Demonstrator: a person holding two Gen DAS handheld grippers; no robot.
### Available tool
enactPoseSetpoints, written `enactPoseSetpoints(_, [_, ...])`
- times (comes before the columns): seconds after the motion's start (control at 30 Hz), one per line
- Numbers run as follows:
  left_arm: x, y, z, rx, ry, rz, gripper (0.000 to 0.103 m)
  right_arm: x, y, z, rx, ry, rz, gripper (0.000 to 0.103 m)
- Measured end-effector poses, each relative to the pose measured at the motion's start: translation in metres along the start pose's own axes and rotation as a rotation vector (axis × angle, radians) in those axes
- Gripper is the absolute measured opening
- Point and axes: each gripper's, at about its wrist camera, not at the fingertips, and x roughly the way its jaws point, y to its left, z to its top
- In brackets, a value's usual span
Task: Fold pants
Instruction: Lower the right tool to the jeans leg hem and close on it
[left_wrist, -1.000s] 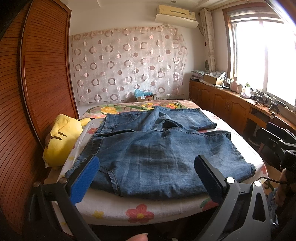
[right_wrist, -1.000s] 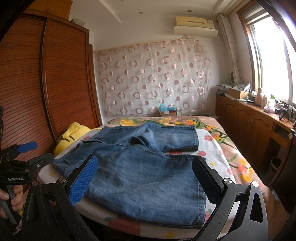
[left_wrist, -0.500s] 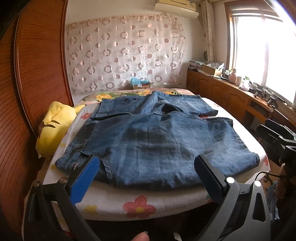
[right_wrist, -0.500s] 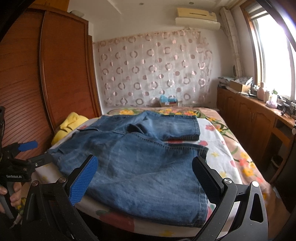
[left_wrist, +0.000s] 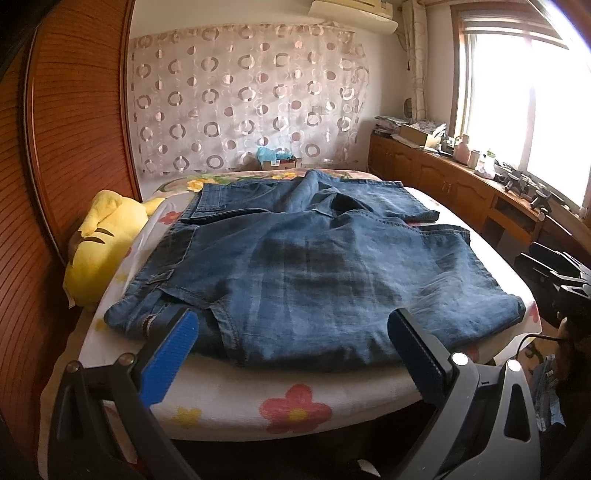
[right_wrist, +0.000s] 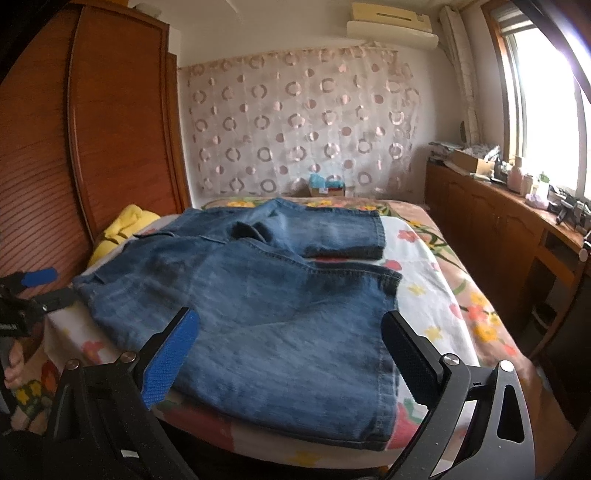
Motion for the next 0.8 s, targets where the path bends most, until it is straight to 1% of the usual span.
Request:
enactPoseSetpoints(0.17, [0.004, 0.019, -0.003, -0.029, 0.007, 0.012, 0.103, 0.004, -0.008, -0.004, -0.008, 0.03, -0.008, 0.093])
enactPoseSetpoints(0.3, [0.009, 0.029, -0.006, -0.025, 0.027, 0.022, 0.103, 0.008, -0.016, -0.01, -0.008, 0.059, -0.008, 0.09])
enactPoseSetpoints(0.37, [0.011, 0.036, -0.008, -0.026, 0.02, 0.045, 0.103, 0.01, -0.02, -0.014, -0.008, 0.073, -0.008, 0.09])
enactPoseSetpoints(0.53, [0.013, 0.049, -0.01, -0.056, 0.025, 0.053, 0.103, 0.016, -0.032, -0.025, -0.006, 0.133, -0.029, 0.089])
enactPoseSetpoints(0.8, [0.019, 0.055, -0.016, -0.076, 0.045, 0.063, 0.103, 0.018, -0.048, -0.048, 0.006, 0.217, -0.036, 0.088])
